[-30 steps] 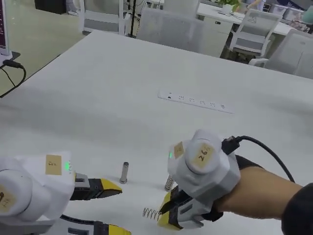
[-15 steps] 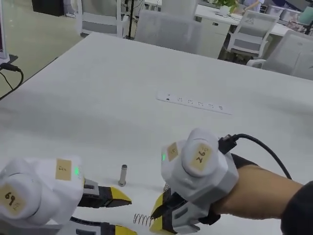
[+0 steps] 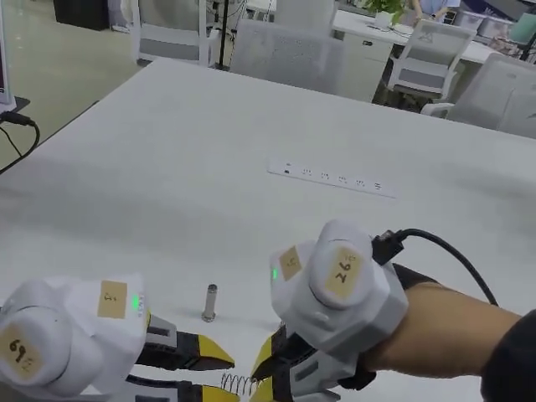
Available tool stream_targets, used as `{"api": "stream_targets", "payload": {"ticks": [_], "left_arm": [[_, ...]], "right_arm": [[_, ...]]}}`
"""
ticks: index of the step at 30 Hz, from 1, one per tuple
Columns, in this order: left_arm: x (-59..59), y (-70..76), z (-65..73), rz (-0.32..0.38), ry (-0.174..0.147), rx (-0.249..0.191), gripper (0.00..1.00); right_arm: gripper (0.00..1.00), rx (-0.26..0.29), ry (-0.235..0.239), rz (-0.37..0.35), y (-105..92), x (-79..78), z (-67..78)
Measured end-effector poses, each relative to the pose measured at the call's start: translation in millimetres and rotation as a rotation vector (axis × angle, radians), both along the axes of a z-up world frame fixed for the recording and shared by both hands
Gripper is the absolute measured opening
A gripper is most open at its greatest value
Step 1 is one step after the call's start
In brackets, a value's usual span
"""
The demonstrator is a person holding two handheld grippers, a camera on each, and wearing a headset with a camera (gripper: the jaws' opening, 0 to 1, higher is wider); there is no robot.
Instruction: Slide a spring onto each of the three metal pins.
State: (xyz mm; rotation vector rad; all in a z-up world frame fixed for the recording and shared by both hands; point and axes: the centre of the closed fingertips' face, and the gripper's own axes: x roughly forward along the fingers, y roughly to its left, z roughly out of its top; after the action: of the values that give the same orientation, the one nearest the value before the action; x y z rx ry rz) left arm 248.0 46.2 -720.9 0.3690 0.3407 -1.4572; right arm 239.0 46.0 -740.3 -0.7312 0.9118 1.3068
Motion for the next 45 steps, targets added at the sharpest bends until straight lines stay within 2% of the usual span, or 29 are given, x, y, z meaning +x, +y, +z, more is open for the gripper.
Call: {"api": "stream_targets", "payload": {"ticks": [4, 7, 26, 45], "left_arm": [[-1.3, -0.5, -0.1, -0.006, 0.006, -0.003, 0.07], [-1.6, -0.4, -0.2, -0.009, -0.001, -0.002, 0.04], [-7.7, -0.9, -2.0, -0.033, 0.009, 0.006, 0.04], [-11.8, -0.5, -0.1, -0.05, 0.031, 0.002, 0.03]], "right_arm": [[0.08, 0.004, -0.006, 0.008, 0.7, -0.1, 1.5], [0.08, 0.005, -0.007, 0.013, 0.7, -0.9, 1.7], [0.08, 0.022, -0.009, 0.044, 3.2, -5.3, 5.0], [0.1, 0.041, 0.011, -0.001, 0.9, -5.1, 5.9]]}}
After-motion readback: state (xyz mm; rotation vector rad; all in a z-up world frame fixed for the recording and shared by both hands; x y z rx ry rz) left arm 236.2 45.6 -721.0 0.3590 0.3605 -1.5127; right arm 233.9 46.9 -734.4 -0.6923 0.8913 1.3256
